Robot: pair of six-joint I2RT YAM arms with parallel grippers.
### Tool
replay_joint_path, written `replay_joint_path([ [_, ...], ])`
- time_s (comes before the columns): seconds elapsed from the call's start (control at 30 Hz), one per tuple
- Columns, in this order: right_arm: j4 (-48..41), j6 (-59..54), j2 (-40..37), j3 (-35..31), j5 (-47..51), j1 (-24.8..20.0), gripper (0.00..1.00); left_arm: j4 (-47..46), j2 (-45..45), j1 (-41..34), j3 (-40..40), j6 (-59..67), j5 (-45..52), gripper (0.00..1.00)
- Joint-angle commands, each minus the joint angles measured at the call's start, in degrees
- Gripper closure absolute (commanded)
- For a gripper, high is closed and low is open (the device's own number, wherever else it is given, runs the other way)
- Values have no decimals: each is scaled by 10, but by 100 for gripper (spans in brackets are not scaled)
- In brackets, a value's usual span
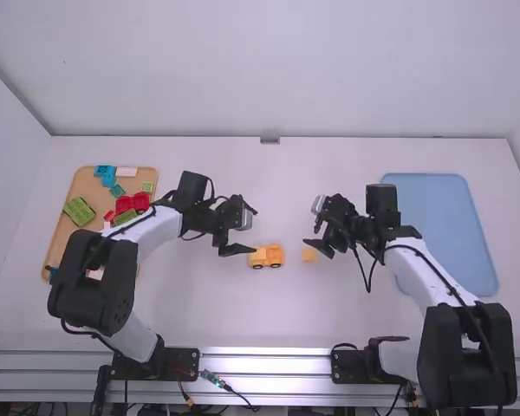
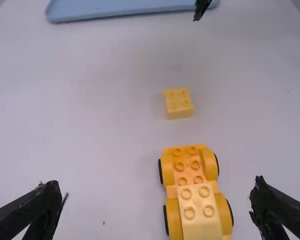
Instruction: Assemble lego blocks to make yellow taxi
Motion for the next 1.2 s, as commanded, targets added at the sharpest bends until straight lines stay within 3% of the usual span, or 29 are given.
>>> replay_joint_path([
  [0.0, 24, -4, -5, -30, -30, -8, 0, 40, 2, 2, -41, -21, 38, 1],
  [0.23, 52, -56, -2, -61, -36, -3, 0, 225, 2, 2, -134, -130, 38, 1],
  [0.33, 67, -61, 21, -61, -39, -4, 0, 253, 2, 2, -156, -141, 36, 1],
  [0.77, 6, -186, 209, 15, -84, -15, 0, 247, 24, -9, -155, -142, 33, 1],
  [1.17, -11, -290, 279, 31, -92, -30, 0, 313, 129, -10, -133, -141, 62, 1],
])
